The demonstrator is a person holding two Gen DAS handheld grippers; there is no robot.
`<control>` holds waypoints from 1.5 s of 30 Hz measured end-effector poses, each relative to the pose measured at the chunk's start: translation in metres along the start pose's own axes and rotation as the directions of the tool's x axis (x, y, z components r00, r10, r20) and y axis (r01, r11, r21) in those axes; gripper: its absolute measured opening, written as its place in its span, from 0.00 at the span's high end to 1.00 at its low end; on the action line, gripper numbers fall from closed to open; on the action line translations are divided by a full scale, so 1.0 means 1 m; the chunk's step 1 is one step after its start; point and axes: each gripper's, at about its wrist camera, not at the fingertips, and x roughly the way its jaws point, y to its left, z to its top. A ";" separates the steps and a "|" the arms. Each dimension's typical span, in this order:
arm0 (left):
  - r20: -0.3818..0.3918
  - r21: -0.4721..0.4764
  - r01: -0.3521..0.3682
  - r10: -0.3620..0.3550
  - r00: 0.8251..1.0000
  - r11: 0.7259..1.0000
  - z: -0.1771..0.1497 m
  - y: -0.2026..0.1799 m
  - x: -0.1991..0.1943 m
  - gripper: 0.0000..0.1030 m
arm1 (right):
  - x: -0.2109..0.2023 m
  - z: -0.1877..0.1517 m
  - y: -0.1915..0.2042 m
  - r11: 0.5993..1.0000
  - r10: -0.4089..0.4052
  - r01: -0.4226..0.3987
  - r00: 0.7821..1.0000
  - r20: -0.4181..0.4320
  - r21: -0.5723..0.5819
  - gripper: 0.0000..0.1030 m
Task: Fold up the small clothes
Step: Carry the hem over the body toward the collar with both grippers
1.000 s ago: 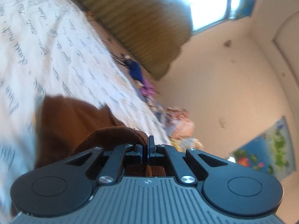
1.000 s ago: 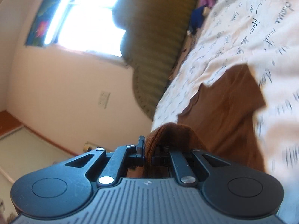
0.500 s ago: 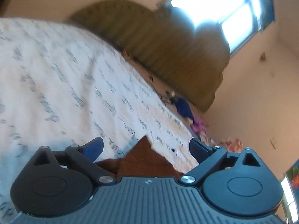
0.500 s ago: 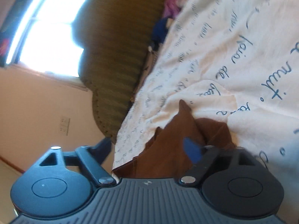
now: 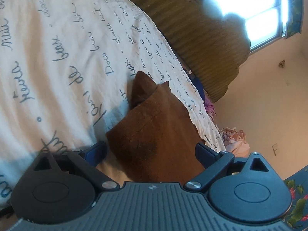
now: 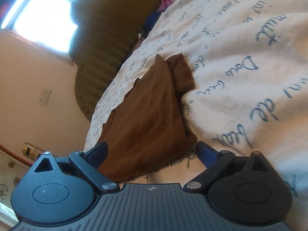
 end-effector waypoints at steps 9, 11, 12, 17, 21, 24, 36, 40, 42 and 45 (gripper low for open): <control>-0.054 0.024 -0.088 0.089 0.995 0.996 0.006 -0.015 0.027 0.93 | 0.040 0.006 -0.004 0.998 -0.011 0.011 1.000 -0.002 0.069 0.92; -0.055 0.023 -0.039 0.040 0.998 0.999 0.009 -0.022 0.011 0.93 | 0.027 0.004 0.005 0.999 0.018 -0.019 1.000 0.016 0.051 0.92; -0.058 0.033 -0.015 0.017 0.998 0.999 0.010 -0.026 0.002 0.93 | 0.020 0.003 0.009 0.998 0.036 -0.036 0.999 0.015 0.042 0.92; -0.110 0.035 0.033 -0.028 0.994 0.999 0.007 -0.020 -0.054 0.93 | -0.024 -0.019 0.018 0.996 0.087 -0.086 0.996 -0.033 0.030 0.94; -0.163 0.065 -0.053 0.063 0.985 0.997 -0.015 0.008 -0.093 0.93 | -0.059 -0.062 0.002 0.988 0.111 -0.097 0.988 -0.109 0.122 0.94; -0.173 0.072 -0.089 0.101 0.980 0.993 -0.023 0.035 -0.103 0.86 | -0.074 -0.087 -0.009 0.988 0.080 -0.056 0.983 -0.167 0.146 0.89; 0.069 0.439 -0.202 0.191 0.979 0.875 0.071 -0.064 -0.008 0.18 | -0.009 0.056 0.067 0.918 -0.109 0.074 0.992 -0.067 -0.390 0.00; -0.183 0.456 -0.170 0.279 0.943 0.874 0.064 -0.058 0.082 0.27 | 0.068 0.068 0.067 0.864 -0.263 0.165 0.954 -0.146 -0.476 0.02; -0.158 0.515 -0.183 0.302 0.940 0.838 0.053 -0.059 0.096 0.23 | 0.094 0.064 0.063 0.822 -0.353 0.218 0.920 -0.169 -0.526 0.04; -0.151 0.620 -0.164 0.321 0.935 0.768 0.046 -0.074 0.108 0.85 | 0.106 0.047 0.064 0.767 -0.373 0.208 0.914 -0.158 -0.607 0.52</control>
